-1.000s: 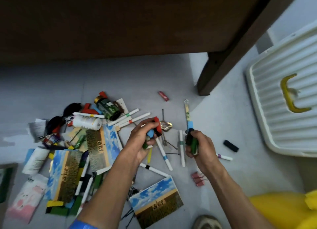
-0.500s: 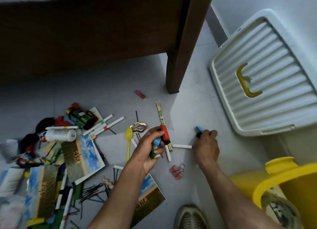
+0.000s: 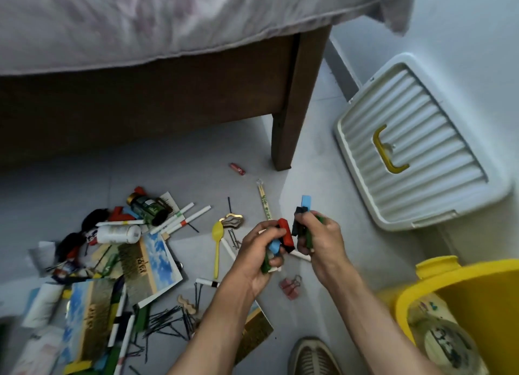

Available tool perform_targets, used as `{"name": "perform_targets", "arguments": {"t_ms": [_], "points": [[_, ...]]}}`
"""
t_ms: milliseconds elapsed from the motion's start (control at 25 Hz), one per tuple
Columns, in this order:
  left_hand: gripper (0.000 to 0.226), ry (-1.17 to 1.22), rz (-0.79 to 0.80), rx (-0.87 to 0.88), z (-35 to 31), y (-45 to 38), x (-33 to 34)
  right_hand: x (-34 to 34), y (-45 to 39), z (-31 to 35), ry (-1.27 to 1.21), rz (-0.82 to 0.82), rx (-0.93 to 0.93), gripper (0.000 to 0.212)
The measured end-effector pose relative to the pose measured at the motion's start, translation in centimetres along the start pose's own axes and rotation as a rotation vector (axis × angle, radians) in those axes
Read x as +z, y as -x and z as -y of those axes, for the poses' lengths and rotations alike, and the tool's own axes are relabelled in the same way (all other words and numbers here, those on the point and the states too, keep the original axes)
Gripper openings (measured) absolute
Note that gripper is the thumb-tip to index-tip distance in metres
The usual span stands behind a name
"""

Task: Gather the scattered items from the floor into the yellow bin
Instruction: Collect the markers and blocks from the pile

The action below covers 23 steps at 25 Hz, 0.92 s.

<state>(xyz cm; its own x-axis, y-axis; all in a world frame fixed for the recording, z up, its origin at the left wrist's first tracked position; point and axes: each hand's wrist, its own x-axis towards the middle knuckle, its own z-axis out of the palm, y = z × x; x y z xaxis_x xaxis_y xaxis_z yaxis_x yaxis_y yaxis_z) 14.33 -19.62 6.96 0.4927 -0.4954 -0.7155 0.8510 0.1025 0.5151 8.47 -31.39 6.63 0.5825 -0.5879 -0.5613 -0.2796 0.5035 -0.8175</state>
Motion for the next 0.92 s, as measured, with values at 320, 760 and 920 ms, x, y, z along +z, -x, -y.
{"name": "perform_targets", "arguments": {"t_ms": [320, 760, 920], "points": [[0.018, -0.443, 0.403, 0.011, 8.4, 9.6, 14.2, -16.1, 15.4, 4.4, -0.170, -0.214, -0.264, 0.011], [0.059, -0.539, 0.396, 0.022, 12.8, 12.7, 17.5, -25.3, 19.6, 3.9, -0.279, -0.130, -0.145, 0.085], [0.057, -0.316, 0.307, 0.163, 8.6, 12.5, 14.2, -19.1, 17.7, 4.7, -0.312, 0.044, -0.128, 0.079]]}}
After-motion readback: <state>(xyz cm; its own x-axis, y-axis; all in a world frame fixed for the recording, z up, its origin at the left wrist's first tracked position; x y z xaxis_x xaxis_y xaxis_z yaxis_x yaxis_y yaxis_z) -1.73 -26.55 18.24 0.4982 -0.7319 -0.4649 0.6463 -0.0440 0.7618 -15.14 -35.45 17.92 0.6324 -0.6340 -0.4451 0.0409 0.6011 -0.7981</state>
